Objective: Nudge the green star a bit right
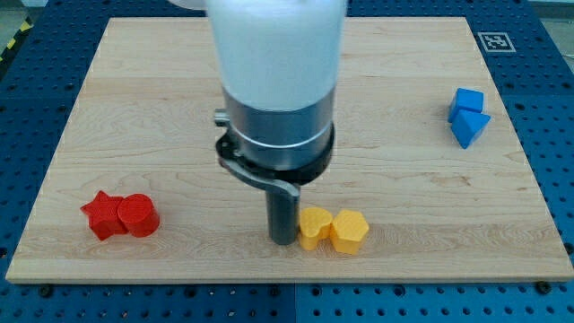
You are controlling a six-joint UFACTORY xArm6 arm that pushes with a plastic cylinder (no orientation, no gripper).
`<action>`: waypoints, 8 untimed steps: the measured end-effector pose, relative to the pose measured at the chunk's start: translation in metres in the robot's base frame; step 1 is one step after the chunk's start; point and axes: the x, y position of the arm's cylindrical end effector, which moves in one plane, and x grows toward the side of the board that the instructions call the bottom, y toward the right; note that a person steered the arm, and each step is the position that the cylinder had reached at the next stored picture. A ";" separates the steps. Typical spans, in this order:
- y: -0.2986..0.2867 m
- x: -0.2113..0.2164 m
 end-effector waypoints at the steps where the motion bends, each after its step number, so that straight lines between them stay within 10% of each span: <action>1: 0.013 0.000; 8: -0.068 -0.062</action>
